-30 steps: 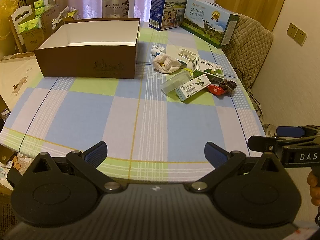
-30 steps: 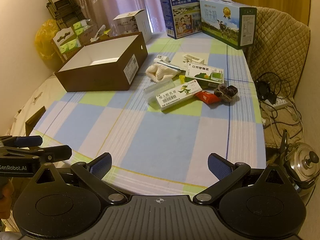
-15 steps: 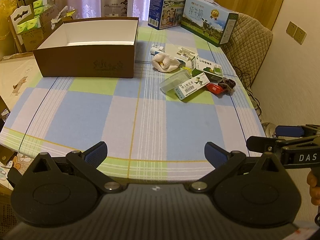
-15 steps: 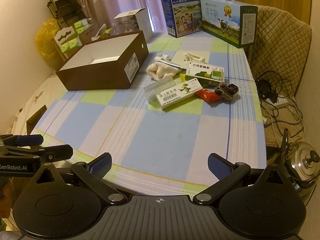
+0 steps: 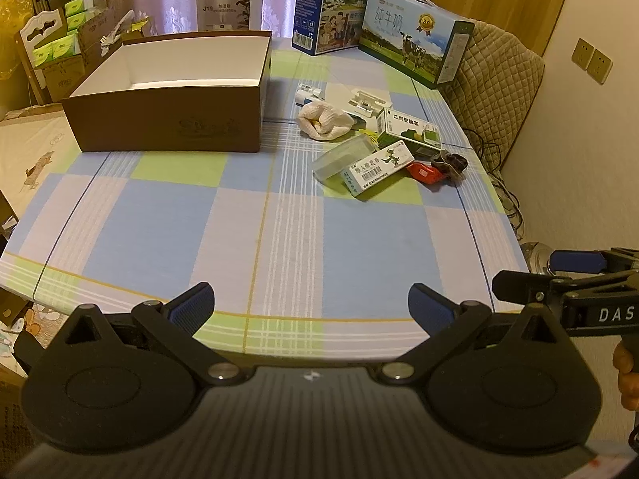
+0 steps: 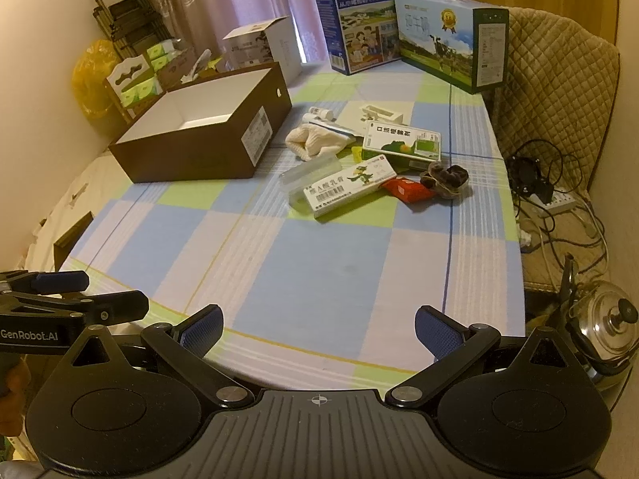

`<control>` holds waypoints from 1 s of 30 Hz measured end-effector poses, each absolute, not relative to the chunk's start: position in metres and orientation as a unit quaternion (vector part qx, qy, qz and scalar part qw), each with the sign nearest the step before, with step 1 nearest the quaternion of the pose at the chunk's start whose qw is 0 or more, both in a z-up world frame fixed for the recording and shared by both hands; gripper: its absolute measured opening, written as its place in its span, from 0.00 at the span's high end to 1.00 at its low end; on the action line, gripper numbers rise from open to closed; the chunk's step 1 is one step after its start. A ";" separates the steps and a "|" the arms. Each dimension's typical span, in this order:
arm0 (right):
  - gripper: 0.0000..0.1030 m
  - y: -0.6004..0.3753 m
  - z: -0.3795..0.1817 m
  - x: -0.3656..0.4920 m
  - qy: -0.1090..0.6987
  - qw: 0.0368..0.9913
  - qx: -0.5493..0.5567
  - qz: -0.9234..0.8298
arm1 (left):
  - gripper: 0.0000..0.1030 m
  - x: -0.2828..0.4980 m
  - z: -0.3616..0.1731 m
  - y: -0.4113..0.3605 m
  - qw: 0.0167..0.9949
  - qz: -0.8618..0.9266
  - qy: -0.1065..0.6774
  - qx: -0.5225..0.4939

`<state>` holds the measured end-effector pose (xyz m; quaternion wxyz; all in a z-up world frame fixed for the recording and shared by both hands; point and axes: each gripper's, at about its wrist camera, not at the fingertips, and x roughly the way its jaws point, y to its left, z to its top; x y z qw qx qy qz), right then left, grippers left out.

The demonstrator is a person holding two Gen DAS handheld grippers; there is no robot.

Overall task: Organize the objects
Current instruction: 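Move both tools toward the scattered items on the table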

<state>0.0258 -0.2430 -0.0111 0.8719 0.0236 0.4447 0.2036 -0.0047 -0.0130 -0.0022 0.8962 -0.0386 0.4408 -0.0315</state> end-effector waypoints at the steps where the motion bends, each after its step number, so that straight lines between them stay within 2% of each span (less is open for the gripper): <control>1: 0.03 -0.244 -0.011 0.026 0.445 0.872 0.024 0.203 | 0.01 -0.004 -0.003 -0.016 0.896 -0.031 0.441 -0.038; 17: 0.03 -0.249 -0.015 0.049 0.448 0.872 0.050 0.191 | 0.01 0.027 -0.004 -0.024 0.890 -0.045 0.453 -0.024; 30: 0.03 -0.236 -0.017 0.087 0.441 0.878 0.089 0.162 | 0.01 0.091 -0.008 -0.008 0.883 -0.087 0.461 0.010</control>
